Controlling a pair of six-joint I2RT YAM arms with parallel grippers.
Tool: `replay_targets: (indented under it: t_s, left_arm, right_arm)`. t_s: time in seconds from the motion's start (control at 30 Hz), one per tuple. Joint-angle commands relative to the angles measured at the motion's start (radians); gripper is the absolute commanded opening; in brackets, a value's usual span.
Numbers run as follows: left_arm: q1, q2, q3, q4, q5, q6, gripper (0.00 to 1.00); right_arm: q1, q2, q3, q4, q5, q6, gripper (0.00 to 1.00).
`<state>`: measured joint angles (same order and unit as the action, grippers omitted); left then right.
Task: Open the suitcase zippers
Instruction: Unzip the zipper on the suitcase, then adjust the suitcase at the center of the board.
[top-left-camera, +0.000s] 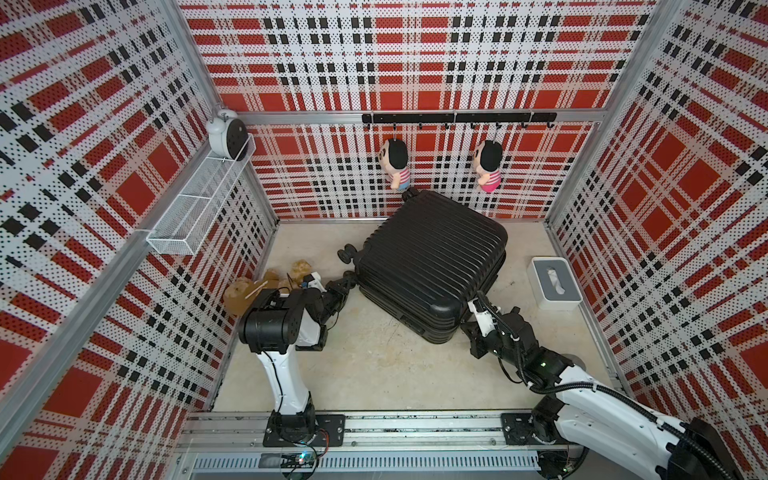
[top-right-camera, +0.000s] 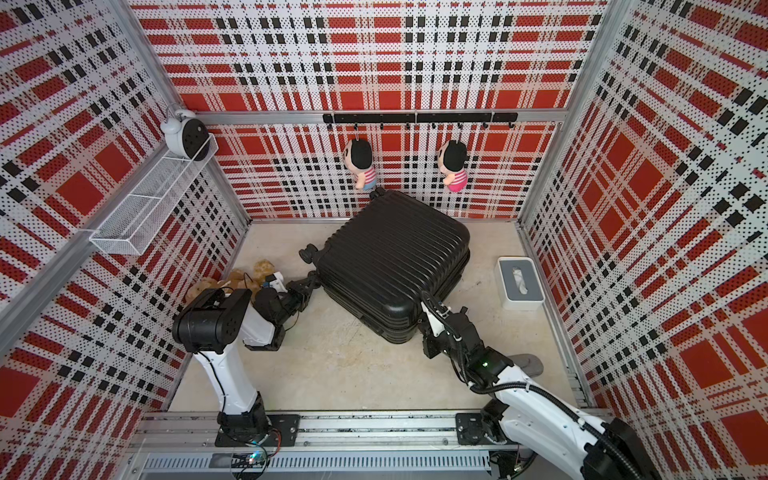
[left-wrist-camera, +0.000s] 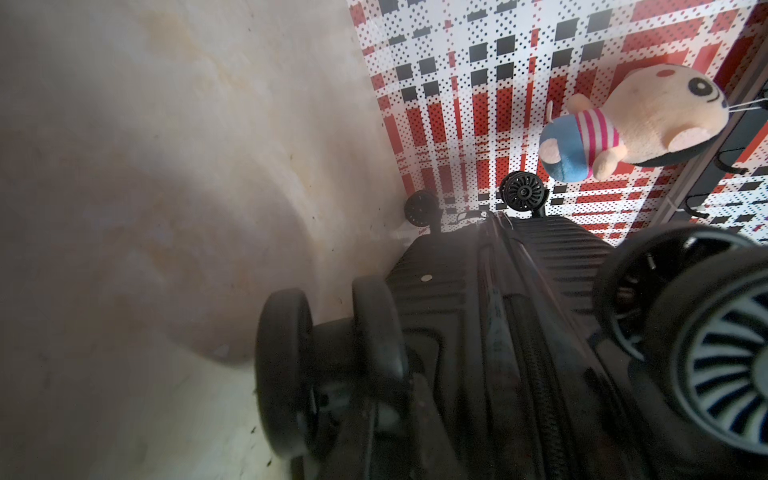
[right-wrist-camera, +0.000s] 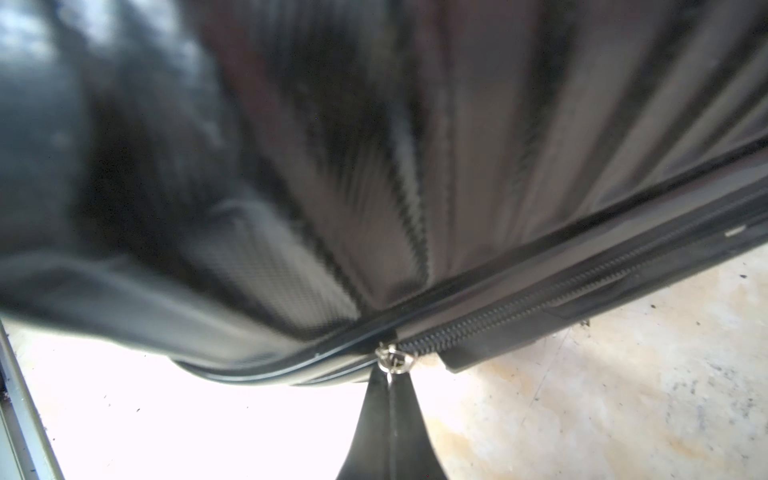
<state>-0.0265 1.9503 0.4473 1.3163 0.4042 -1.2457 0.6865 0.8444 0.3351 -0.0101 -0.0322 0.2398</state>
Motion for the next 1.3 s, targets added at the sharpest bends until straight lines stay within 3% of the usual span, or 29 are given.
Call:
replay_targets:
  t_s: [0.0,0.27,0.53,0.93,1.27]
  left_arm:
    - [-0.039,0.027,-0.008,-0.027,0.105,0.005,0.00]
    - [-0.040,0.030,-0.013,-0.026,0.110,0.010,0.00]
    - [-0.039,0.014,-0.029,-0.026,0.114,0.016,0.00]
    - [-0.052,-0.039,-0.109,-0.029,0.117,0.036,0.00]
    - [-0.096,-0.076,-0.179,-0.029,0.096,0.049,0.00]
  right_arm:
    - [0.094,0.031,0.056,0.076,-0.048,-0.023,0.00]
    - [0.189,0.140,0.103,0.118,0.014,-0.028,0.00]
    - [0.197,0.173,0.127,0.108,0.103,0.010,0.00]
    - [0.194,0.082,0.097,0.033,0.228,0.055,0.00]
    - [0.121,-0.001,0.059,-0.003,0.228,0.103,0.00]
